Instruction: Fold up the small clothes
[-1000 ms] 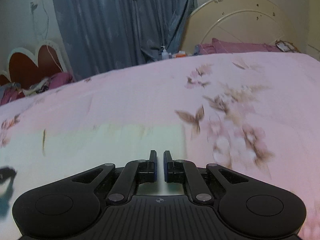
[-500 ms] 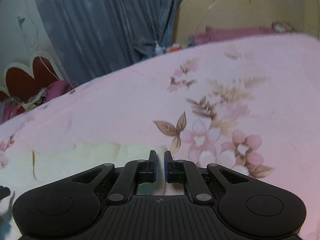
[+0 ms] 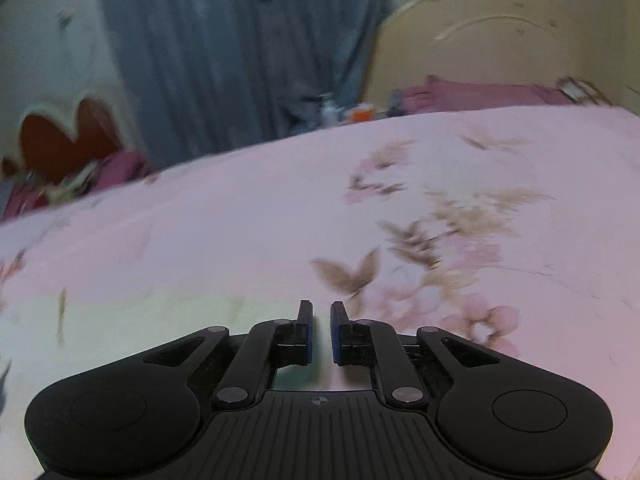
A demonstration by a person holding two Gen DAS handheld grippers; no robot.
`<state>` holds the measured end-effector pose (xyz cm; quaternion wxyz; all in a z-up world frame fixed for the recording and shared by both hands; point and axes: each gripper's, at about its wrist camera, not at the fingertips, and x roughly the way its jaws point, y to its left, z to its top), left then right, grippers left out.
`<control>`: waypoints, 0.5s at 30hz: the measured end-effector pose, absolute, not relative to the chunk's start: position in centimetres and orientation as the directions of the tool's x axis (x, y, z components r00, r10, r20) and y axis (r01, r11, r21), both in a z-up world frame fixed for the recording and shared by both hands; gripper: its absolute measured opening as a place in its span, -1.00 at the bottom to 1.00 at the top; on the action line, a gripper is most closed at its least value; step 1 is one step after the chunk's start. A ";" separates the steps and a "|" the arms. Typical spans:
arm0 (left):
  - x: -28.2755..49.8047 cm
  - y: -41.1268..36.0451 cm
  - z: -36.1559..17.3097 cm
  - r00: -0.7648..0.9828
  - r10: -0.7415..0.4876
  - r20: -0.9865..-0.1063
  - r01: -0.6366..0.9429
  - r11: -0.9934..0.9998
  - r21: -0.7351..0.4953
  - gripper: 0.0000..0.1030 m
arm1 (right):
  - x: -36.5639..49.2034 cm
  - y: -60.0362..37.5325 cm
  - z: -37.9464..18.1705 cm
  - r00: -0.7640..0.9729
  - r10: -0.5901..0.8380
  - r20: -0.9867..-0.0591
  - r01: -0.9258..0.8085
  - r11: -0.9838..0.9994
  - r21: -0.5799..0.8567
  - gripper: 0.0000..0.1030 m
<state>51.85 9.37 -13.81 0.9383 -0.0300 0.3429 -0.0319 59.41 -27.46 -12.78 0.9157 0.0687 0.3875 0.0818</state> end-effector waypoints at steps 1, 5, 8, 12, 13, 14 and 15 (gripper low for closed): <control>52.1 8.7 -14.4 0.733 -0.085 -0.675 0.056 0.996 -0.064 -0.15 | 59.1 -26.9 -13.4 0.662 0.194 -0.724 -0.108 0.980 0.164 -0.82; 51.8 8.1 -14.5 0.707 -0.078 -0.703 0.078 0.996 -0.032 -0.14 | 57.1 -26.1 -12.8 0.661 0.146 -0.736 -0.124 0.989 0.086 -0.82; 49.9 7.8 -13.2 0.745 -0.100 -0.659 0.105 0.994 -0.032 -0.14 | 53.5 -25.8 -11.8 0.672 0.177 -0.719 -0.163 0.983 0.090 -0.82; 49.3 7.3 -14.9 0.694 -0.110 -0.711 0.121 0.992 -0.036 -0.11 | 49.8 -24.5 -13.0 0.632 0.166 -0.757 -0.179 0.982 0.066 -0.82; 49.0 7.6 -15.2 0.707 -0.116 -0.698 0.111 0.992 -0.052 -0.11 | 49.0 -24.4 -13.4 0.651 0.148 -0.745 -0.166 0.985 0.050 -0.82; 48.9 7.8 -15.1 0.706 -0.115 -0.698 0.105 0.993 -0.058 -0.11 | 48.7 -24.2 -13.2 0.652 0.135 -0.746 -0.148 0.988 0.049 -0.82; 48.7 7.7 -14.9 0.710 -0.108 -0.696 0.101 0.994 -0.052 -0.12 | 48.4 -24.3 -12.7 0.654 0.125 -0.746 -0.126 0.990 0.056 -0.81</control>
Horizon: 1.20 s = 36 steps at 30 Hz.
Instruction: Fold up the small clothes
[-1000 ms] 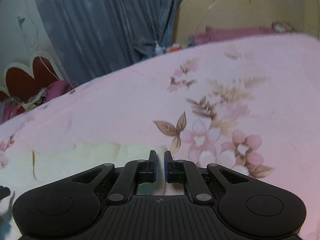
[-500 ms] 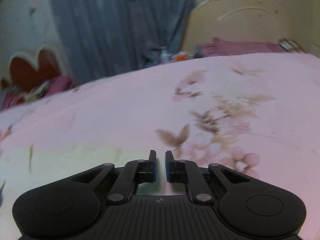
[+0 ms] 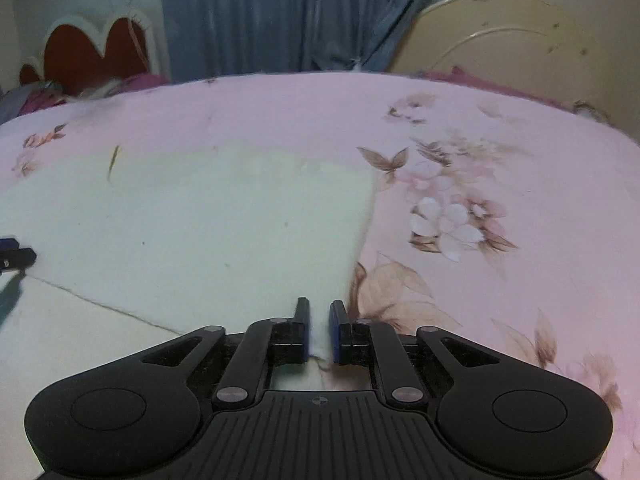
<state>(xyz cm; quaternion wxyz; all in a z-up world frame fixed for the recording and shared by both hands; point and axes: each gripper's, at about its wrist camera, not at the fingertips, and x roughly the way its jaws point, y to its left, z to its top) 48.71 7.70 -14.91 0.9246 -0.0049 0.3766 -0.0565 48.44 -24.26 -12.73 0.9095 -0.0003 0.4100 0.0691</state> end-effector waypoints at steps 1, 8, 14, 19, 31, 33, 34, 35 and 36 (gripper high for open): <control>48.5 7.7 -14.8 0.717 -0.103 -0.690 0.094 0.994 -0.050 -0.12 | 48.1 -24.3 -12.3 0.664 0.116 -0.738 -0.106 0.992 0.061 -0.81; 47.8 8.5 -15.0 0.720 -0.115 -0.684 0.082 0.993 -0.081 -0.06 | 47.3 -23.2 -12.1 0.655 0.088 -0.750 -0.065 0.996 0.061 -0.81; 44.8 12.0 -12.9 0.788 -0.030 -0.614 -0.002 0.999 -0.051 0.58 | 45.9 -23.1 -10.5 0.705 0.073 -0.705 -0.005 0.995 0.098 -0.12; 41.7 19.9 -12.7 0.774 0.037 -0.632 -0.182 0.969 -0.167 0.25 | 45.2 -21.8 -10.0 0.720 0.125 -0.683 -0.047 0.990 0.131 0.25; 34.9 38.9 -15.2 0.760 0.210 -0.616 -0.588 0.626 -0.512 -0.24 | 46.3 -17.9 -10.2 0.683 0.172 -0.710 -0.100 0.985 0.143 -0.03; 34.9 40.9 -15.7 0.779 0.222 -0.586 -0.596 0.553 -0.582 -0.30 | 46.3 -17.2 -10.2 0.681 0.174 -0.711 -0.108 0.985 0.138 -0.03; 34.9 41.6 -15.9 0.784 0.224 -0.579 -0.598 0.525 -0.606 -0.34 | 46.2 -17.0 -10.2 0.681 0.174 -0.711 -0.110 0.985 0.136 -0.03; 35.0 42.2 -16.1 0.789 0.225 -0.572 -0.598 0.494 -0.631 -0.38 | 46.3 -16.9 -10.1 0.681 0.175 -0.711 -0.110 0.984 0.137 -0.03; 35.1 42.7 -16.2 0.792 0.228 -0.566 -0.599 0.468 -0.650 -0.42 | 46.3 -16.8 -10.1 0.681 0.175 -0.711 -0.110 0.984 0.136 -0.03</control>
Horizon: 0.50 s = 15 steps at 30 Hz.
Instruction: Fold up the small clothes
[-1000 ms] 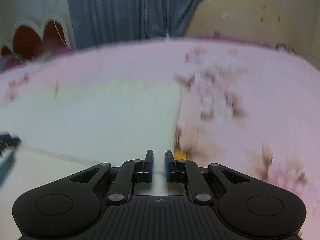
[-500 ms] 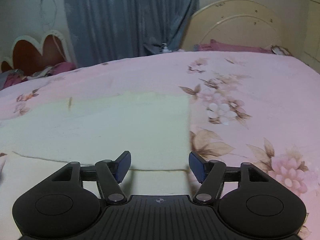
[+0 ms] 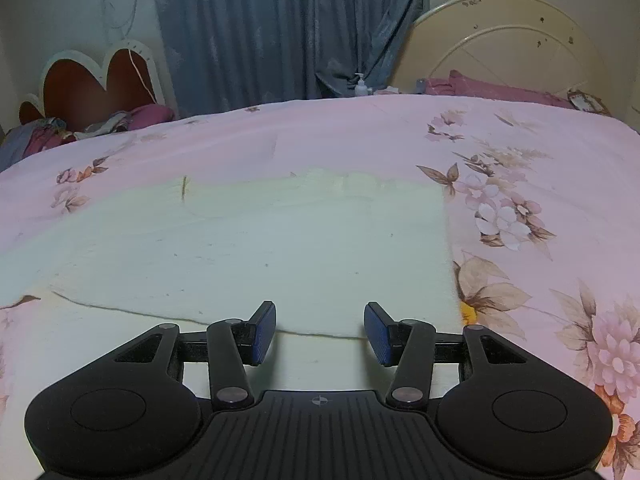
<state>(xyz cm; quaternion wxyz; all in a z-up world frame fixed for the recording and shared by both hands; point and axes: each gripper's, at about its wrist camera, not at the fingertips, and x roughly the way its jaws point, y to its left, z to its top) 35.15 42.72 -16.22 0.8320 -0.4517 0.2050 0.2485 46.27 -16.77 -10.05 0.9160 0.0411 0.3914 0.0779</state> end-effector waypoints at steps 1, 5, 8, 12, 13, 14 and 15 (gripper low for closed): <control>35.3 43.0 -16.2 0.790 0.235 -0.566 -0.604 0.453 -0.656 -0.56 | 46.3 -16.7 -10.0 0.683 0.172 -0.710 -0.110 0.985 0.134 -0.03; 36.8 42.4 -15.1 0.798 0.253 -0.546 -0.594 0.480 -0.645 -0.94 | 46.4 -16.9 -10.0 0.683 0.164 -0.711 -0.100 0.986 0.131 -0.03; 39.5 39.9 -13.2 0.833 0.201 -0.515 -0.523 0.590 -0.615 -0.94 | 46.4 -17.3 -9.9 0.687 0.159 -0.709 -0.086 0.987 0.138 -0.03; 45.3 33.5 -10.5 0.873 0.057 -0.484 -0.362 0.741 -0.565 -0.94 | 46.4 -18.0 -9.8 0.694 0.153 -0.703 -0.062 0.986 0.153 -0.03; 46.4 31.6 -10.0 0.876 0.024 -0.482 -0.323 0.771 -0.549 -0.94 | 46.3 -18.2 -9.7 0.696 0.152 -0.702 -0.057 0.986 0.158 -0.03; 48.0 28.9 -9.4 0.875 -0.017 -0.483 -0.270 0.811 -0.519 -0.94 | 46.3 -18.5 -9.7 0.697 0.151 -0.701 -0.051 0.985 0.162 -0.03; 49.0 26.8 -9.2 0.872 -0.049 -0.487 -0.229 0.838 -0.495 -0.94 | 46.2 -18.7 -9.6 0.699 0.150 -0.699 -0.046 0.985 0.165 -0.03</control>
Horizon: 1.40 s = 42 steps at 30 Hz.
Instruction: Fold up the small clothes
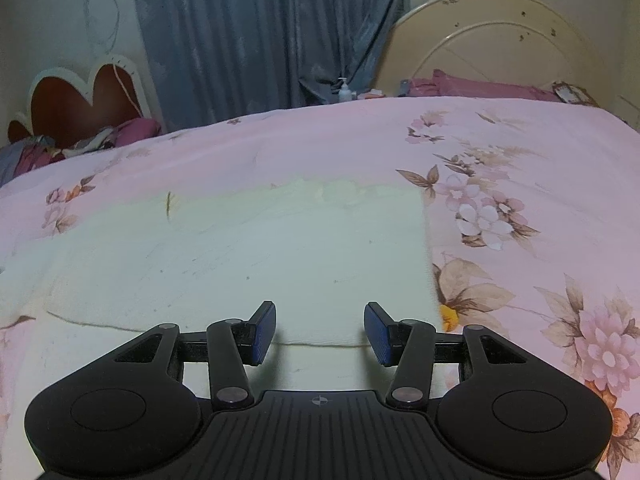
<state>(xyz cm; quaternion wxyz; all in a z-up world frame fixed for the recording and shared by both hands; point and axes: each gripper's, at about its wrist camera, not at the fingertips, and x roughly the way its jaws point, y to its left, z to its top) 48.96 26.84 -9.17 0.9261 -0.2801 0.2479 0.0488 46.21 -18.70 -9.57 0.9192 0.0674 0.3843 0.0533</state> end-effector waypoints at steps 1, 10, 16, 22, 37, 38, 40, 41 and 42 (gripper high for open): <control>50.0 24.7 -8.9 0.867 -0.085 -0.491 -0.184 0.861 -0.474 -0.94 | 46.1 -19.1 -9.5 0.701 0.148 -0.697 -0.040 0.985 0.169 -0.03; 54.9 5.4 -10.7 0.733 -0.303 -0.609 0.201 0.952 -0.232 -0.93 | 45.3 -23.0 -8.7 0.723 0.149 -0.675 0.043 0.965 0.259 -0.04; 52.8 1.2 -12.6 0.666 -0.352 -0.658 0.290 0.935 -0.205 -0.91 | 44.8 -25.1 -8.7 0.727 0.167 -0.666 0.065 0.949 0.309 -0.03; 51.0 -0.3 -13.3 0.657 -0.374 -0.654 0.338 0.922 -0.188 0.67 | 45.1 -25.5 -8.4 0.716 0.268 -0.645 0.025 0.913 0.408 -0.03; 44.2 18.1 -13.9 0.669 -0.030 -0.742 -0.159 0.970 -0.182 0.50 | 51.4 -17.2 -12.4 0.577 0.478 -0.662 -0.106 0.847 0.520 -0.10; 44.7 17.9 -14.0 0.673 -0.031 -0.739 -0.158 0.970 -0.185 0.53 | 51.7 -16.6 -12.4 0.574 0.473 -0.668 -0.121 0.856 0.502 -0.25; 45.5 17.9 -14.1 0.679 -0.035 -0.734 -0.168 0.965 -0.201 0.54 | 52.4 -15.9 -12.3 0.559 0.475 -0.679 -0.140 0.862 0.487 -0.81; 46.1 17.7 -14.3 0.683 -0.025 -0.730 -0.177 0.964 -0.198 0.50 | 52.6 -15.6 -12.2 0.559 0.476 -0.679 -0.155 0.865 0.478 -0.89; 46.6 17.4 -14.5 0.685 -0.006 -0.728 -0.184 0.966 -0.181 0.38 | 52.6 -15.3 -11.8 0.570 0.470 -0.674 -0.177 0.871 0.458 -0.92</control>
